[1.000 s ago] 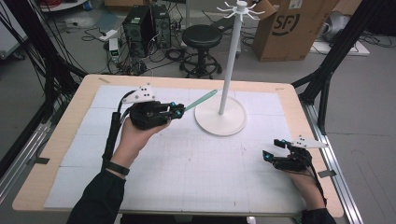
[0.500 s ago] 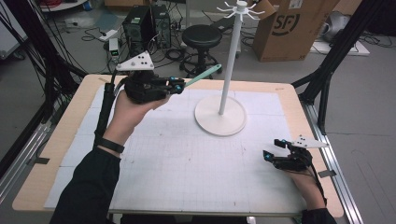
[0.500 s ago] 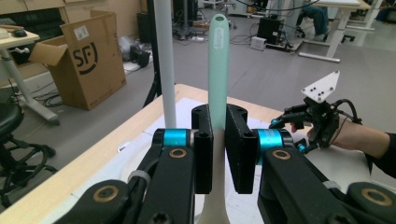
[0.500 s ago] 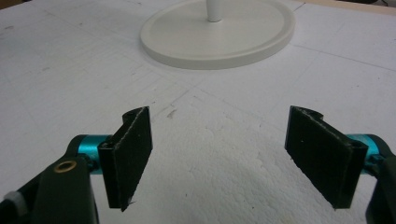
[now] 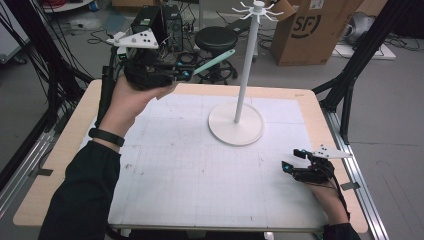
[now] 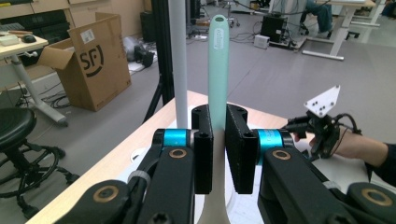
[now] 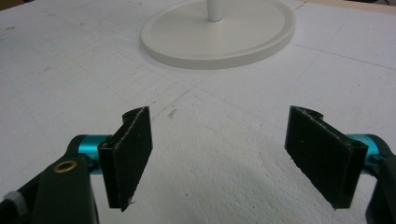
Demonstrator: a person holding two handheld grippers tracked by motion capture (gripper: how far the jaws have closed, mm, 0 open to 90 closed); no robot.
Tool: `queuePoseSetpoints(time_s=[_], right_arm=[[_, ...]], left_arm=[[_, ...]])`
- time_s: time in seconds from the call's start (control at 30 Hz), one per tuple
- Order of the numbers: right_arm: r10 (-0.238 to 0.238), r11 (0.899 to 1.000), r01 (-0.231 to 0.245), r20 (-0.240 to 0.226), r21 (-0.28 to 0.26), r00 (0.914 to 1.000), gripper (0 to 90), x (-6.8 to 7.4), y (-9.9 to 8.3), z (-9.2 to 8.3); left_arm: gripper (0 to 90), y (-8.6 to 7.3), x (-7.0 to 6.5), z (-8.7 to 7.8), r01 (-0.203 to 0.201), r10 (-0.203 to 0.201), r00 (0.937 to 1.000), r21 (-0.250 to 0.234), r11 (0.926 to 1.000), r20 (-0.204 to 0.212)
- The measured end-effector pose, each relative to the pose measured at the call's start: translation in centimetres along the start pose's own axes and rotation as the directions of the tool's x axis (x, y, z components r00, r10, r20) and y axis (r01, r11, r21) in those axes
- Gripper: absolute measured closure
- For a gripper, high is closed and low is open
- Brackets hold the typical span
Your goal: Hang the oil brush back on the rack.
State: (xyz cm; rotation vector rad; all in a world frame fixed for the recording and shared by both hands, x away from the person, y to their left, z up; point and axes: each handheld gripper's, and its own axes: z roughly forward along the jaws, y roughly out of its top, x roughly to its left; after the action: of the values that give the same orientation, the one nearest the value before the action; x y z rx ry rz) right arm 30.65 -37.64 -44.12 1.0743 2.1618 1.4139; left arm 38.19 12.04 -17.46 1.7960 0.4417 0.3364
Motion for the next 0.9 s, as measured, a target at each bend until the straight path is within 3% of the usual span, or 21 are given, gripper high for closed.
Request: queuePoseSetpoints(time_s=[0.17,0.63,0.9], right_arm=[[0.006,1.000,-0.006,-0.002,-0.001,1.0000,22.8,0.0,0.0,-0.1],[0.011,1.000,-0.011,-0.004,0.000,0.9999,22.7,-0.2,-0.1,-0.2],[0.008,1.000,-0.008,-0.009,0.000,0.9999,22.7,-0.2,-0.1,-0.2]], left_arm=[[81.8,1.2,0.3,-0.1,0.004,-0.004,0.9999,-0.028,0.9996,-0.011],[81.8,3.5,0.9,0.6,-0.001,0.000,0.9998,-0.030,0.9995,-0.021],[81.8,3.8,1.2,0.7,0.003,-0.004,0.9996,-0.039,0.9992,-0.028]])
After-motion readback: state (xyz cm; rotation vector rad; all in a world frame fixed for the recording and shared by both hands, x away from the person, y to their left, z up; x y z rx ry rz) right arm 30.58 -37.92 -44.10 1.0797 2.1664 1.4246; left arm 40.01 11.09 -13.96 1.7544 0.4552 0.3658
